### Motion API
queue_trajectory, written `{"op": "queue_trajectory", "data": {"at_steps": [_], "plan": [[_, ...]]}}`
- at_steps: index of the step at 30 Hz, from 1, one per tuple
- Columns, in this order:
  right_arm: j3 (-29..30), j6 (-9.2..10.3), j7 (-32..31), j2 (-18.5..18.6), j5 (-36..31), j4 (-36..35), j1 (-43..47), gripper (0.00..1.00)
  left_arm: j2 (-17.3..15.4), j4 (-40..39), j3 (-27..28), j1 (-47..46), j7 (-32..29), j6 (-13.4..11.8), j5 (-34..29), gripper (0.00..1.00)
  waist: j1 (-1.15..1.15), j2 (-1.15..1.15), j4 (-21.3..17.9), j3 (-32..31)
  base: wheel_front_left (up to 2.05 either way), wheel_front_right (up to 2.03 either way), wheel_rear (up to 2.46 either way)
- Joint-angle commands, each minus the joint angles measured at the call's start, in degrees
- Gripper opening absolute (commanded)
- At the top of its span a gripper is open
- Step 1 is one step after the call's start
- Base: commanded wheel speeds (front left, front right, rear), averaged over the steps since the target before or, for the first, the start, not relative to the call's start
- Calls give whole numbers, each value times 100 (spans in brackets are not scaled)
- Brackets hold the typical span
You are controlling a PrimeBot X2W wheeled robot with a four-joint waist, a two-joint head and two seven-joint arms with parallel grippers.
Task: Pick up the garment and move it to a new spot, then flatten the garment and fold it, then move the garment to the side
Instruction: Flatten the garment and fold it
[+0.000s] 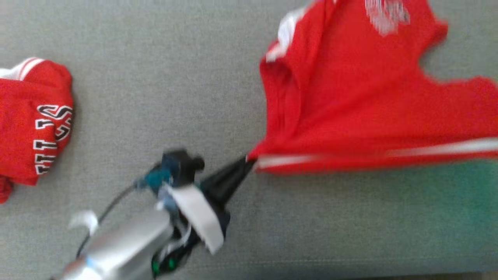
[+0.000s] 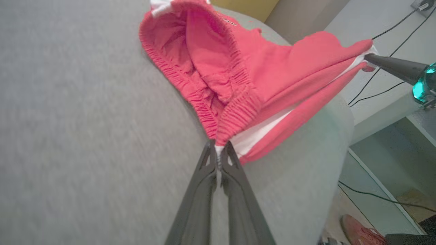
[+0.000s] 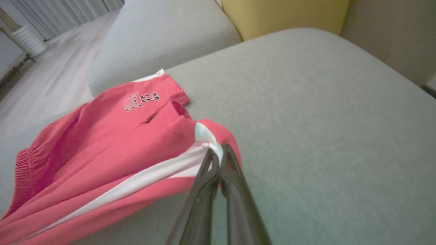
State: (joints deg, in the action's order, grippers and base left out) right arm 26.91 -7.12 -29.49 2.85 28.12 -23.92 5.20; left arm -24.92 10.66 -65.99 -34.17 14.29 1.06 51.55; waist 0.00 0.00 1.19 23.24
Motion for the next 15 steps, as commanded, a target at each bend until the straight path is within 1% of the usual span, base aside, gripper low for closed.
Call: {"op": "queue_trajectory", "data": {"at_steps": [1, 5, 7, 9, 11, 13, 14, 15], "plan": [[124, -36, -37, 101, 57, -327, 124, 0, -352, -151, 207, 107, 69, -150, -25, 0, 0, 0, 15, -186, 0, 0, 0], [250, -36, -242, 27, 212, -729, 947, 0, -707, -848, 157, 644, 48, -575, -32, 0, 0, 0, 1, -398, 0, 0, 0], [301, -36, -350, 15, 256, -922, 1228, 0, -881, -1246, 174, 786, -33, -770, 6, 0, 0, 0, -2, -438, 0, 0, 0], [322, -36, -481, 9, 305, -1041, 1371, 0, -977, -1623, 236, 848, -111, -906, 102, 0, 0, 0, 3, -444, 0, 0, 0], [336, -36, -614, 7, 304, -1049, 1310, 0, -938, -1922, 358, 854, -169, -959, 326, 0, 0, 0, 15, -423, 0, 0, 0], [306, -36, -761, 6, 223, -951, 1058, 0, -796, -2074, 487, 794, -242, -916, 618, 0, 0, 0, 42, -363, 0, 0, 0], [252, -36, -855, 18, 146, -883, 898, 5, -695, -2095, 551, 737, -288, -872, 775, 0, 0, 0, 68, -321, 0, 0, 0], [220, -36, -927, 27, 80, -799, 689, 6, -590, -2083, 605, 652, -347, -829, 903, 0, 0, 0, 100, -271, 0, 0, 0]]}}
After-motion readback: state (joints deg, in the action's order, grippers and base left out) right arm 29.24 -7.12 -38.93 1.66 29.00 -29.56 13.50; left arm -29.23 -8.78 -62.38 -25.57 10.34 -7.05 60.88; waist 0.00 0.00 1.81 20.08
